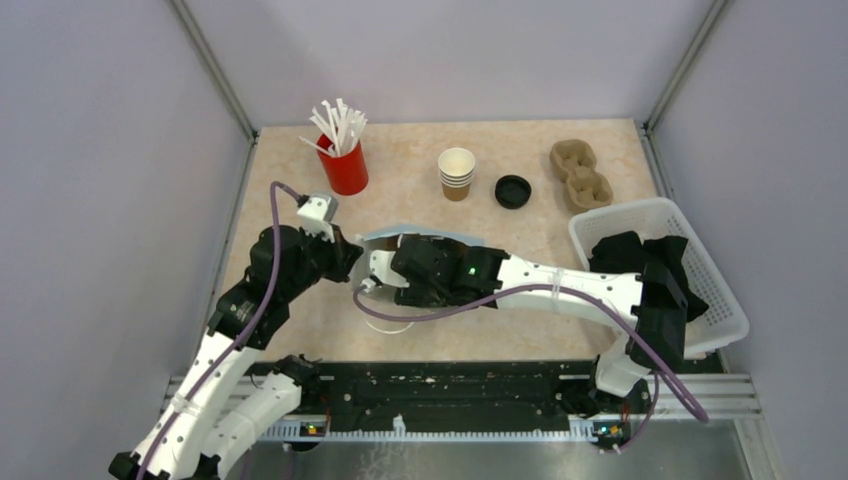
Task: Pack the takeout coffee
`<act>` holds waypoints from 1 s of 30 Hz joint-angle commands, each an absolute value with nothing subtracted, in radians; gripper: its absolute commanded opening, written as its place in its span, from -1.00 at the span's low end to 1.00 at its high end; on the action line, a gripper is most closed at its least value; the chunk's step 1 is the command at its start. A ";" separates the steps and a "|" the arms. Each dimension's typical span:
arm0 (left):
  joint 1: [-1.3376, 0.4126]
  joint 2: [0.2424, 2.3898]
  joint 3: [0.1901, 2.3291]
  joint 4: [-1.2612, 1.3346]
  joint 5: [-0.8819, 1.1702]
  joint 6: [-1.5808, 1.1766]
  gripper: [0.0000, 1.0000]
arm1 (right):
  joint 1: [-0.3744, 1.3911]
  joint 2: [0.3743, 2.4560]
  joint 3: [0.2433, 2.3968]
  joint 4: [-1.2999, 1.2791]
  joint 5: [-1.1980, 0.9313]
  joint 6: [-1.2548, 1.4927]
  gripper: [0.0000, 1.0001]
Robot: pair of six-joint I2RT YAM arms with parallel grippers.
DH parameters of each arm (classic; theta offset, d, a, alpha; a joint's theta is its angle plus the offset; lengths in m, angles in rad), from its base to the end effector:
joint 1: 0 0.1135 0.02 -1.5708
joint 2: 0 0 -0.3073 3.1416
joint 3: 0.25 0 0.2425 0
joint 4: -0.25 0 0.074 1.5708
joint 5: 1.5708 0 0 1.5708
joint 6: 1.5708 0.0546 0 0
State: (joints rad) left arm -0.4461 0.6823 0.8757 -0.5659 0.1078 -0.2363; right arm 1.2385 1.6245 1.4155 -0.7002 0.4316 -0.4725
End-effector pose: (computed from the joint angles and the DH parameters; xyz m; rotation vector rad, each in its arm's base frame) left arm 0.1058 -0.0571 0.3646 0.2800 1.9621 -0.5533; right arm 0.1373 0.3279 0.3328 -1.6723 1.6893 -0.1778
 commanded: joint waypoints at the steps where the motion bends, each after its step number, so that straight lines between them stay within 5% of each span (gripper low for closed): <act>1: -0.448 0.668 0.880 -0.602 0.124 -0.218 -1.00 | 1.233 1.534 1.388 -0.662 0.475 -0.491 0.01; 30: -0.489 0.762 0.902 -0.541 0.235 -0.275 -1.00 | 1.210 1.296 1.067 -0.536 0.479 -0.612 -0.04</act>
State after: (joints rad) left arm -0.4652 0.7479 0.8738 -0.5503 0.2390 -0.2626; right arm 1.2209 1.3304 1.0565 -0.5430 0.4541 -0.6109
